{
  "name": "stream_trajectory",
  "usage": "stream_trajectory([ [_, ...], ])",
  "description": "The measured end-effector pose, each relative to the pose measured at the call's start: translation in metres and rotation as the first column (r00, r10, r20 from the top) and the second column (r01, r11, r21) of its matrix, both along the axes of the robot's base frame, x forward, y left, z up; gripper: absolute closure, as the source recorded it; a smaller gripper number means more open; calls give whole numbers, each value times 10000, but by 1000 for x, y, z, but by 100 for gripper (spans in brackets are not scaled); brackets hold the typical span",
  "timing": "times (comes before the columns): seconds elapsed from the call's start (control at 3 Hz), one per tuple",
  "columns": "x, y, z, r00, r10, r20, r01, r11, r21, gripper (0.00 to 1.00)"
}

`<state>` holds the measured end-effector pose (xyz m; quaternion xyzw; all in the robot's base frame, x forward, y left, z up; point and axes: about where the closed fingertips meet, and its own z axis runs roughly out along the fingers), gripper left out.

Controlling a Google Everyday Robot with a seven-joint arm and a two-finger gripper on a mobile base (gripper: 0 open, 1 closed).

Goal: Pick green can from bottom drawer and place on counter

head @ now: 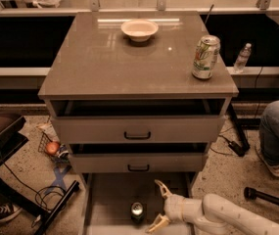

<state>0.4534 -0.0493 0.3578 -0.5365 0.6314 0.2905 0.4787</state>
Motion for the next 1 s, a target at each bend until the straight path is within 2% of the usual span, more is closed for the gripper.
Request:
stream_trajectory([
  [0.33, 14, 31, -54, 9993, 305, -222, -303, 9995, 92, 0],
  [0.67, 22, 57, -90, 9969, 618, -493, -610, 9980, 179, 0],
  [1.0, 23, 73, -110, 9936, 848, -742, -823, 9960, 349, 0],
])
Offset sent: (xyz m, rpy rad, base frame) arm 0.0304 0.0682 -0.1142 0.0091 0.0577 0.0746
